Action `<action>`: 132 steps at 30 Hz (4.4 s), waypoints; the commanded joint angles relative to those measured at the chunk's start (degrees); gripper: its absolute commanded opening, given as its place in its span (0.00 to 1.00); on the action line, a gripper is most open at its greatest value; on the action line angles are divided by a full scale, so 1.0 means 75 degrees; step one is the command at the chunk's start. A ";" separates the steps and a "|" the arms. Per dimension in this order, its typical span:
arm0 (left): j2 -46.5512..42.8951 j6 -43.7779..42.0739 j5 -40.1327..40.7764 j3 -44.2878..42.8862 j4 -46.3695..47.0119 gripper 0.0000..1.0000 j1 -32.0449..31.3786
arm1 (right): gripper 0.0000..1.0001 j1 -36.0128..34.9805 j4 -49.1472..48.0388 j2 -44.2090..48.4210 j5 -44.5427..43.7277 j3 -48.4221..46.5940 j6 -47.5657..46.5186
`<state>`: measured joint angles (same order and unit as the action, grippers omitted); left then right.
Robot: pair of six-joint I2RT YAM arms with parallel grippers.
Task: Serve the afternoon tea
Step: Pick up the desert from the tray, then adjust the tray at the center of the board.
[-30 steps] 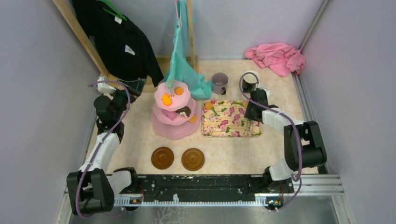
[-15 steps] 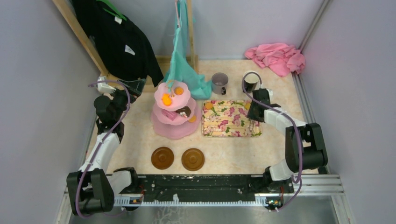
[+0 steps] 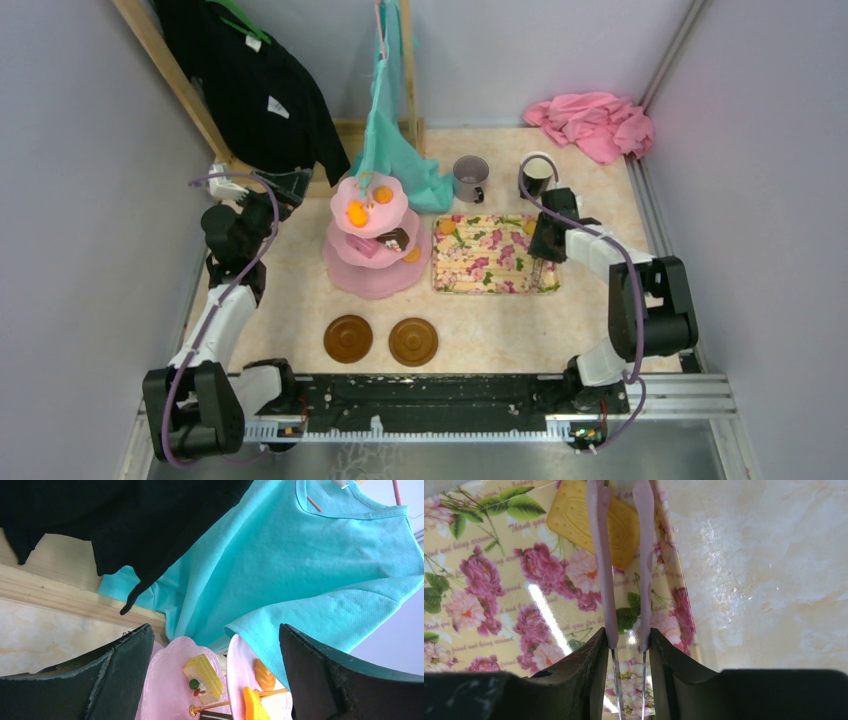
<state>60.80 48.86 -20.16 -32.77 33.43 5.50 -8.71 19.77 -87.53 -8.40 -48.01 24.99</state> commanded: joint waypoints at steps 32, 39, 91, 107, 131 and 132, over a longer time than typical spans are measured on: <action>-0.0201 0.0099 -0.0200 0.0034 0.0336 0.99 -0.0024 | 0.28 -0.0034 0.0647 0.2006 0.1003 0.1060 0.0387; -0.0190 0.0118 -0.0193 0.0034 0.0336 0.99 -0.0028 | 0.26 -0.0020 0.0558 0.1863 0.1005 0.1110 0.0597; -0.0383 0.0025 -0.0112 -0.0013 0.0230 0.99 0.0016 | 0.16 -0.0774 0.0312 -0.0188 0.2201 -0.0604 0.0779; -0.0349 0.0071 -0.0147 0.0001 0.0279 0.99 0.0013 | 0.18 -0.1381 0.1119 0.0229 0.1416 -0.1006 0.0116; -0.0209 0.0118 -0.0159 0.0011 0.0324 0.99 0.0028 | 0.39 -0.0819 0.1898 -0.0891 0.1188 -0.1591 -0.1187; -0.0208 0.0130 -0.0165 0.0011 0.0324 0.99 0.0023 | 0.39 -0.0819 0.1899 -0.0895 0.1201 -0.1587 -0.1186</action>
<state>58.94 49.52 -20.64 -32.77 33.45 5.52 -15.42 34.35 -93.73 1.21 -58.94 16.93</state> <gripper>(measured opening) 0.994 0.390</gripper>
